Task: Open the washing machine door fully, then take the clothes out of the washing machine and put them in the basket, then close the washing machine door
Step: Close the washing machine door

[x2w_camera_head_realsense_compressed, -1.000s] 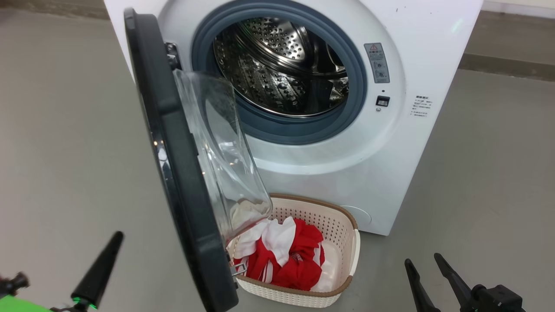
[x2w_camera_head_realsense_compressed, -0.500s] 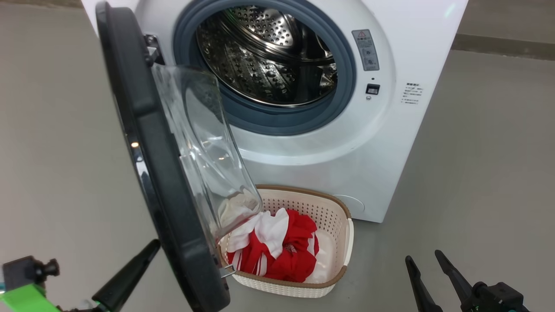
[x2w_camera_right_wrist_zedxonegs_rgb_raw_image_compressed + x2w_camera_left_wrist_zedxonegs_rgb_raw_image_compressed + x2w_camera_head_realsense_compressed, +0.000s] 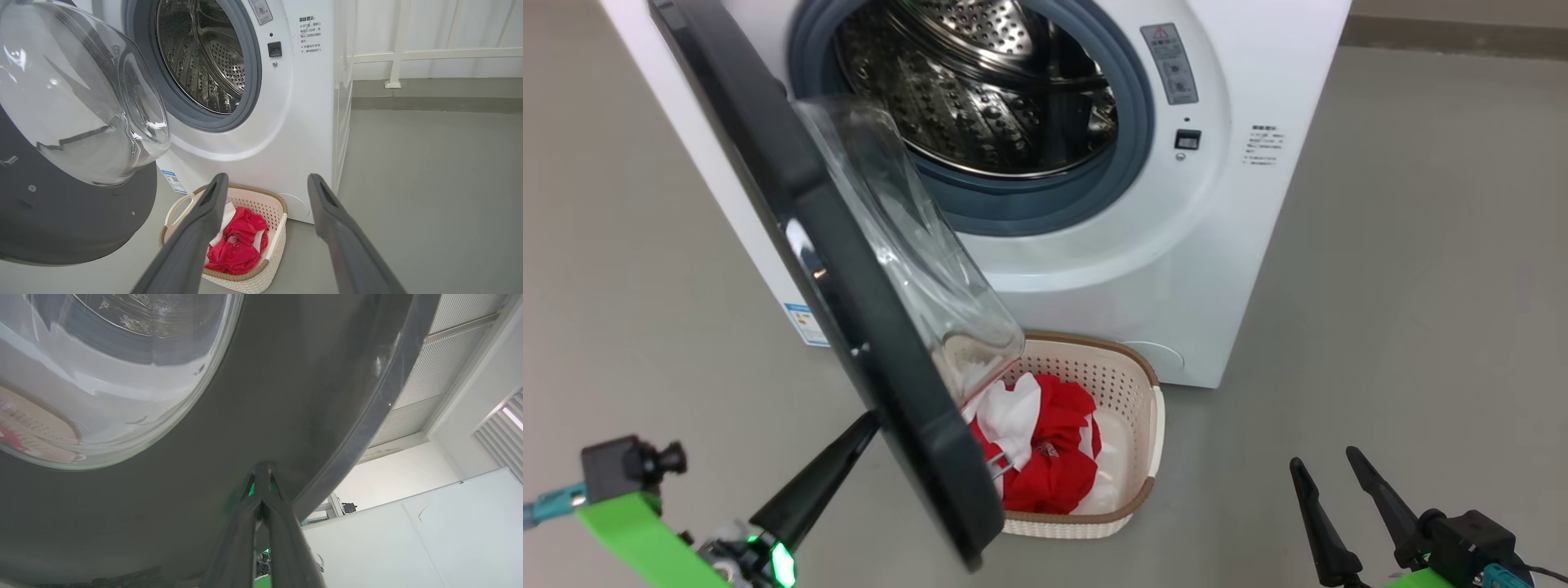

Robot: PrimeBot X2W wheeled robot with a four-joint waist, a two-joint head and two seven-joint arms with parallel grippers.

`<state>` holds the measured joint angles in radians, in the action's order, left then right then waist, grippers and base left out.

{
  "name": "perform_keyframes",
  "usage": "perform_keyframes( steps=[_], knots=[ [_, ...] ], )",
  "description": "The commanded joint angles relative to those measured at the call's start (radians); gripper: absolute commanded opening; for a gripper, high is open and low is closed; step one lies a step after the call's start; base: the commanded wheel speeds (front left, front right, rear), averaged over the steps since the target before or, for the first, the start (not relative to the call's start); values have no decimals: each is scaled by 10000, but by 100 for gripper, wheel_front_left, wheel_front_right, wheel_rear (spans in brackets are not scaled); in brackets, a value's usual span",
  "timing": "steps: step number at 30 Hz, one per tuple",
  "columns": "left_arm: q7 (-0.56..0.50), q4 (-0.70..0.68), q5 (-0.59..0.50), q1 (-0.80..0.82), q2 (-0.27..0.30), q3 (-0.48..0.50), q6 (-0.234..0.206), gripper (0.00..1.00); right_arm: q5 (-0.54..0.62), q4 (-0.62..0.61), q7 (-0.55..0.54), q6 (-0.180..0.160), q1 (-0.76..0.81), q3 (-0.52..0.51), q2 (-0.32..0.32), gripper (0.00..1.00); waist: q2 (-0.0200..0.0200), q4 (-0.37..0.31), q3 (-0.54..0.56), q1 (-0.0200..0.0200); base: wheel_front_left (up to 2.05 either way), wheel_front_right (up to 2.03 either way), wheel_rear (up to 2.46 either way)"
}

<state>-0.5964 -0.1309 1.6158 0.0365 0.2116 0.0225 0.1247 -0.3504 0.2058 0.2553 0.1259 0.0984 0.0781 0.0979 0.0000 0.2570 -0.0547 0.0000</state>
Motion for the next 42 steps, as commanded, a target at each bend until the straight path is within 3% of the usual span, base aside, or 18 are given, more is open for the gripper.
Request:
perform_keyframes(
  steps=[1,10,19,30,42],
  knots=[
    [-15,-335,-175,656,0,248,59,0,26,-276,65,48,-371,162,193,100,0,-170,-160,0,0,0,0],
    [611,83,-872,1667,-539,-320,59,0,17,-292,65,48,-648,123,199,100,0,-753,-506,0,0,0,0],
    [1855,617,-1383,2697,-622,-861,59,0,8,-340,65,48,-913,59,149,100,0,-1388,-950,0,0,0,0],
    [4050,1633,-1759,4340,-73,-1839,59,0,-25,-380,65,48,-1330,-3,-22,100,0,-2533,-1594,0,0,0,0],
    [5870,3033,-1813,6095,686,-2700,59,0,-53,-422,65,48,-1633,-33,-220,100,0,-3320,-2139,0,0,0,0]
  ],
)
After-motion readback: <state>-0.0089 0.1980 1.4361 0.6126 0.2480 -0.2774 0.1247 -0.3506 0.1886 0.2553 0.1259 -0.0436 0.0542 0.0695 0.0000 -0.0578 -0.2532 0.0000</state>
